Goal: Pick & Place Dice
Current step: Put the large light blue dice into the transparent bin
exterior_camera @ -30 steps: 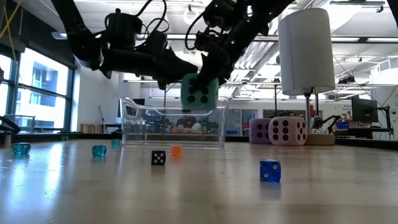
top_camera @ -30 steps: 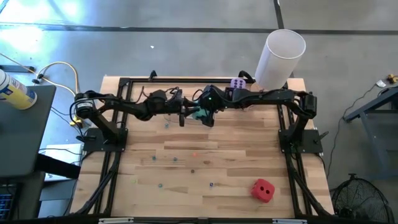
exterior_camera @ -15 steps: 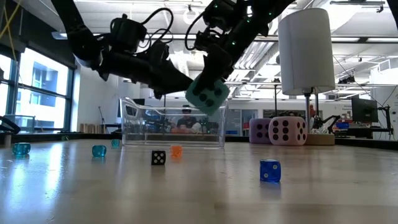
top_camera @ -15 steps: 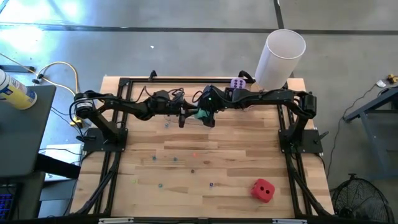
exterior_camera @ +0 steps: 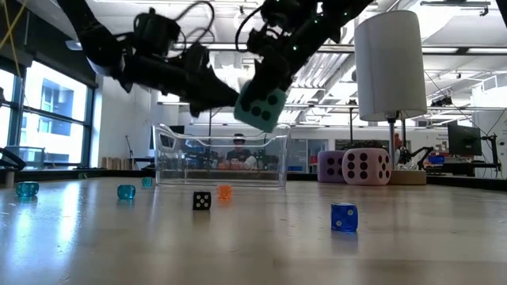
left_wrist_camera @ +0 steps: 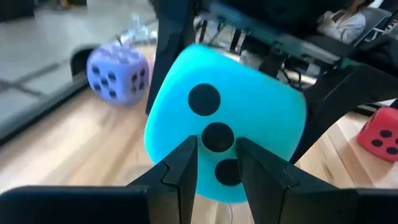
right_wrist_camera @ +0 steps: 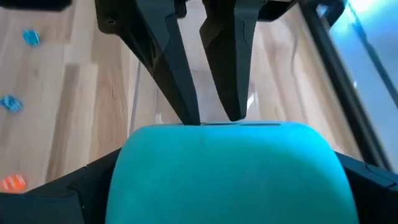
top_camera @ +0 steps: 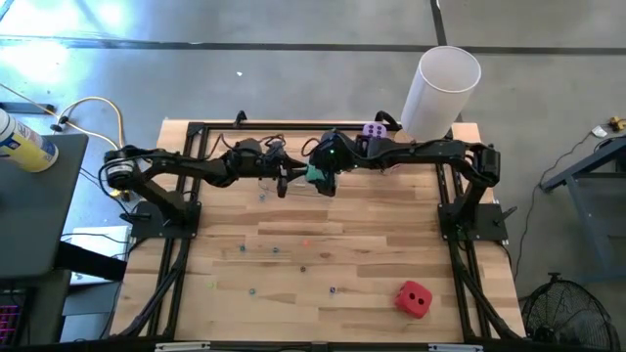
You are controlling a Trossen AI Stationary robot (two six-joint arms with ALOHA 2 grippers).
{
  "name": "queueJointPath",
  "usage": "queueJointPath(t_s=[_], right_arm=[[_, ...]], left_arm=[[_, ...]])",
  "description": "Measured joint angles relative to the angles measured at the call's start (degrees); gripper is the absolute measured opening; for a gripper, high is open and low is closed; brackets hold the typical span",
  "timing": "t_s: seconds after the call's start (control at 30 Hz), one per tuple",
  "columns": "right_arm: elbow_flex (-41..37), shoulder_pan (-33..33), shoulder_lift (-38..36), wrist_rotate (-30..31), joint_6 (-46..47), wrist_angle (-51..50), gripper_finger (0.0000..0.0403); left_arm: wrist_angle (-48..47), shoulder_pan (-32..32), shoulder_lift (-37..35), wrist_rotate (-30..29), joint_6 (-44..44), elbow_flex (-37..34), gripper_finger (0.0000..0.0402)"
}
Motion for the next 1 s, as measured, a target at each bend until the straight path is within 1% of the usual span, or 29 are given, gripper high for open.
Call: queueJointPath(t_s=[0.1, 0.17, 0.27, 0.33, 0.47, 0.6, 0.77, 1.0], right_arm=[[0.13, 0.04, -0.01, -0.18, 0.39, 1.31, 0.0392], [-0.07, 0.04, 0.28, -1.33, 0.44, 0.91, 0.0392], [-0.02, 0.07, 0.27, -1.88, 0.44, 1.82, 0.0392], [-0.02, 0.04, 0.24, -1.73, 0.44, 1.41, 0.0392], [-0.06, 0.02, 0.26, -2.92, 0.44, 1.26, 0.0392], [-0.13, 0.04, 0.26, -3.20, 0.42, 1.53, 0.0392], [-0.13, 0.04, 0.26, -4.70, 0.24, 2.18, 0.0392], [-0.15, 0.17, 0.28, -5.63, 0.22, 2.86, 0.0392]], left_arm=[[0.01, -0.04, -3.90, 0.41, 2.17, 0.12, 0.0110], [-0.01, -0.44, -5.66, 0.54, 2.46, 0.26, 0.0110], [-0.61, -1.05, -6.71, 0.35, 3.17, 0.17, 0.0110], [-0.02, -1.64, -6.92, 0.16, 5.54, 0.20, 0.0110], [-0.33, -2.94, -5.95, -2.63, 10.30, 0.20, 0.0110], [2.85, -3.74, -5.53, -3.08, 12.89, 0.20, 0.0110], [7.92, -3.78, -4.03, -3.90, 13.48, 0.23, 0.0110], [10.32, -3.44, 0.59, -3.99, 12.54, 0.39, 0.0110]])
